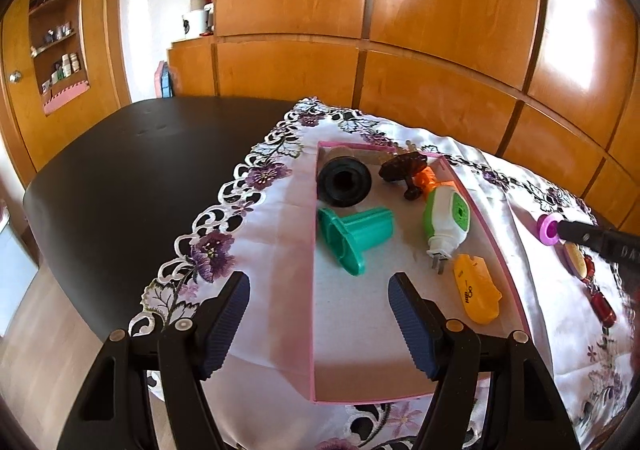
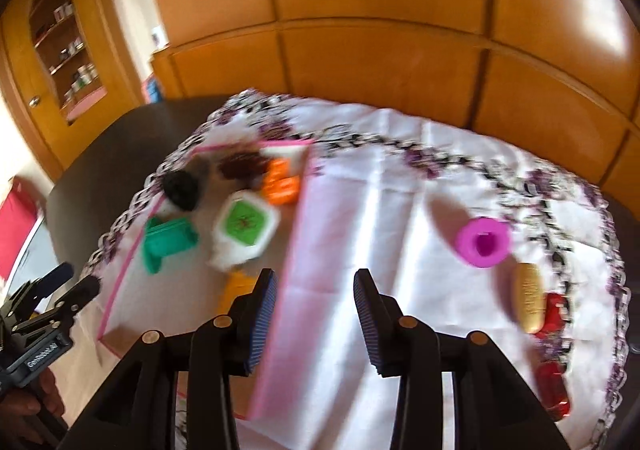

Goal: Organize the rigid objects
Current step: 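Carry the yellow curved piece into the tray and open the right tool, then close the left tool on the magenta cup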

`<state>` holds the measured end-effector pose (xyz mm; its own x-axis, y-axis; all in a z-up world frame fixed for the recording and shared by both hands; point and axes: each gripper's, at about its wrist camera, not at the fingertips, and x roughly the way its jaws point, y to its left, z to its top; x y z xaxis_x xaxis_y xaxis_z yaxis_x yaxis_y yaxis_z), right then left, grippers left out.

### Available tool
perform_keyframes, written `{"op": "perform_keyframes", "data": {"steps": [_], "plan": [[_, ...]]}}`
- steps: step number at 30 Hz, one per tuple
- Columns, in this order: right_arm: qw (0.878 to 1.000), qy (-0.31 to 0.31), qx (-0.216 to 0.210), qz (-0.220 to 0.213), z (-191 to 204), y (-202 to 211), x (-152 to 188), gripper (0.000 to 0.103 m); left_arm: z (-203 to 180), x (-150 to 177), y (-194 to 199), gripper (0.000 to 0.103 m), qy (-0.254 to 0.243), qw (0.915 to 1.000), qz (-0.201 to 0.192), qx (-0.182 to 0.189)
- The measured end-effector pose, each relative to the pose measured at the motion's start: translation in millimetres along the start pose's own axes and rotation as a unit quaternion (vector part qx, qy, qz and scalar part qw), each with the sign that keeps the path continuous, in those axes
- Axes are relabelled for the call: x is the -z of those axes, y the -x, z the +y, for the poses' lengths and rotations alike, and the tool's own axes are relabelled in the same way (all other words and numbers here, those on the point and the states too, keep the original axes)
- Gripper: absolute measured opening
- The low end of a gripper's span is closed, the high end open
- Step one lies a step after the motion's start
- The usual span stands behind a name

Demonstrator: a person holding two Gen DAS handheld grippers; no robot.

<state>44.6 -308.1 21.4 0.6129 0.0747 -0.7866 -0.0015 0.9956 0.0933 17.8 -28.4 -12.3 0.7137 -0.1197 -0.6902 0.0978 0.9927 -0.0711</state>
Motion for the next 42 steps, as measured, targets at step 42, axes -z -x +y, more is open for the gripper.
{"op": "perform_keyframes", "data": {"steps": [42], "plan": [[0.932,-0.341,0.120,-0.022,-247.2,40.8,58.9,0.040,-219.9,-33.1,-26.9,0.075,-0.202,0.9638,0.046,0.168]]}}
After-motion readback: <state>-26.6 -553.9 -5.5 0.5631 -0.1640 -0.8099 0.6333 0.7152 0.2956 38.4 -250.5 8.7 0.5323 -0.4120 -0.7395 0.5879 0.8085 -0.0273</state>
